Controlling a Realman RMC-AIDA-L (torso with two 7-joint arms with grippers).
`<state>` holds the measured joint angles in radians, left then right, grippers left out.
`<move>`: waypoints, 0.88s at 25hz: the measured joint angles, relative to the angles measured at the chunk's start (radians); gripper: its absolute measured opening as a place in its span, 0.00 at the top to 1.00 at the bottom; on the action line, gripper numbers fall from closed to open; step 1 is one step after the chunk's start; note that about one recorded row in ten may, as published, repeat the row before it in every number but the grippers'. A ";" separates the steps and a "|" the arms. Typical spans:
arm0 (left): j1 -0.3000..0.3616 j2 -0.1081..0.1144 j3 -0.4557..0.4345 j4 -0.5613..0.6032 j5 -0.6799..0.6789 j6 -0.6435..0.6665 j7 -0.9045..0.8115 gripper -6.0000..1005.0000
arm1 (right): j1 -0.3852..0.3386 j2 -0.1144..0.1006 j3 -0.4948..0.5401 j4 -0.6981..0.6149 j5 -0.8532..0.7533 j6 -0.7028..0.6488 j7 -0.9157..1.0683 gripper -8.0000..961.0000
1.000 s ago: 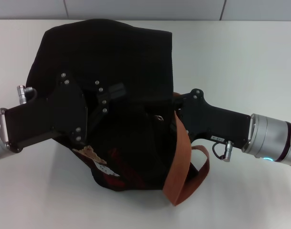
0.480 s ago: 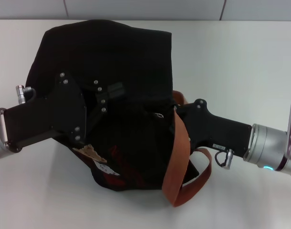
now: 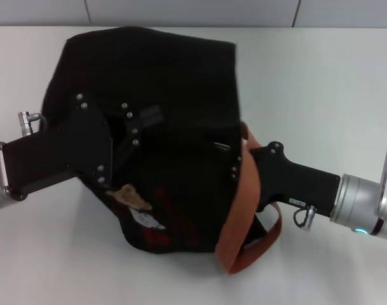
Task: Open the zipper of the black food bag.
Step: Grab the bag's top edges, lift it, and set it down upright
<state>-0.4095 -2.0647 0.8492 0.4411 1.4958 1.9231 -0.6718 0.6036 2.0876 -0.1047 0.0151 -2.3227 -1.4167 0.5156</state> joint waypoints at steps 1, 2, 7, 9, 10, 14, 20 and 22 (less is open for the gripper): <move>0.000 0.000 -0.004 0.000 0.000 -0.002 0.000 0.97 | -0.004 -0.001 0.001 -0.001 0.000 0.002 0.000 0.99; 0.000 0.000 -0.009 -0.002 0.000 -0.008 0.000 0.97 | -0.007 -0.001 0.003 -0.002 0.000 0.002 0.000 0.99; 0.012 0.004 -0.038 -0.012 0.000 -0.030 0.000 0.97 | -0.017 -0.001 0.006 -0.007 0.003 0.003 0.000 0.99; 0.017 0.004 -0.051 -0.012 0.000 -0.031 0.000 0.97 | -0.017 -0.001 0.006 -0.007 0.003 0.003 0.000 0.99; 0.021 0.003 -0.064 -0.012 -0.001 -0.029 0.000 0.97 | -0.016 -0.002 0.006 -0.007 0.004 0.002 0.000 0.99; 0.030 0.004 -0.081 -0.012 -0.001 -0.037 -0.008 0.97 | -0.012 -0.002 0.007 -0.008 0.004 -0.005 0.000 0.99; 0.057 0.010 -0.094 -0.012 -0.002 -0.070 -0.010 0.97 | -0.012 -0.002 0.007 -0.007 0.005 -0.010 0.000 0.99; 0.068 0.013 -0.095 -0.012 -0.002 -0.087 -0.011 0.97 | -0.012 -0.002 0.007 -0.006 0.005 -0.011 0.000 0.99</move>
<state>-0.3416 -2.0519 0.7546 0.4296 1.4940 1.8358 -0.6824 0.5920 2.0861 -0.0980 0.0088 -2.3176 -1.4279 0.5153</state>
